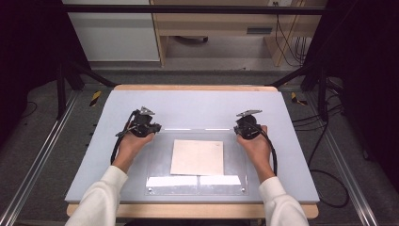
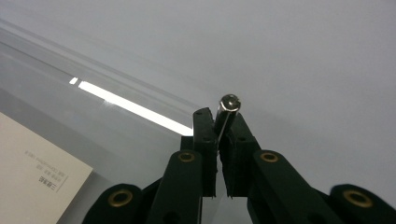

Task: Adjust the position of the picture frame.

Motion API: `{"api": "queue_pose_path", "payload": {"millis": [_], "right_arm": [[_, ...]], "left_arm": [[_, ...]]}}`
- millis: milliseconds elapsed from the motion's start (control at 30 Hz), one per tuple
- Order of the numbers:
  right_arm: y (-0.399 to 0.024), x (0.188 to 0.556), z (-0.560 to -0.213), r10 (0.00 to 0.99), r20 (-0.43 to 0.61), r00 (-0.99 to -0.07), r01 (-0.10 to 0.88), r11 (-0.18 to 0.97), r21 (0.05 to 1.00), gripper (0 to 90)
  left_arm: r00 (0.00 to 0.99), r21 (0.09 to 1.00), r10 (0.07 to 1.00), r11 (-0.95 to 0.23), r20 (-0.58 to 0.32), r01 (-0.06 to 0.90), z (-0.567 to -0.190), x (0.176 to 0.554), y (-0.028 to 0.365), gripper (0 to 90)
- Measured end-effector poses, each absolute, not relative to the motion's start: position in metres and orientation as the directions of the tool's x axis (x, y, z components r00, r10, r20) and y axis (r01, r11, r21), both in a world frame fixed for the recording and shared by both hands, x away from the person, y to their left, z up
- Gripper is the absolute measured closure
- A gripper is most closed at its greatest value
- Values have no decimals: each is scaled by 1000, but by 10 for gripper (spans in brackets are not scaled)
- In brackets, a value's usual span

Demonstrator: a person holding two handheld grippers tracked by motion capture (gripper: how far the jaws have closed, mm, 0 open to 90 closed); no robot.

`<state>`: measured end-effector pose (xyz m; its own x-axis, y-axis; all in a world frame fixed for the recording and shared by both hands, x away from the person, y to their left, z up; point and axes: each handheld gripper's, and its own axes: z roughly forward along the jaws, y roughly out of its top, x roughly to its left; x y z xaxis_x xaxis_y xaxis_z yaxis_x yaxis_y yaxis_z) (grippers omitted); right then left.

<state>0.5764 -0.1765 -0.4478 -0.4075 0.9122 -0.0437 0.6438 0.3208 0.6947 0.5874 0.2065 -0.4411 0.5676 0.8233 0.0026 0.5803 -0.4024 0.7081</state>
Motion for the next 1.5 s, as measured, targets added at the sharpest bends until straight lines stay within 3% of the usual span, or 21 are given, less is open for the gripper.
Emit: {"api": "queue_pose_path", "payload": {"millis": [400, 1500], "right_arm": [[-176, 579, -450, 913, -39, -407, 636, 313, 705, 857], [-179, 577, -469, 916, -8, -402, 626, 281, 728, 855]], "left_arm": [[459, 741, 888, -319, 16, 591, -447, 579, 199, 842], [449, 745, 893, -308, 12, 592, -463, 578, 199, 844]]}}
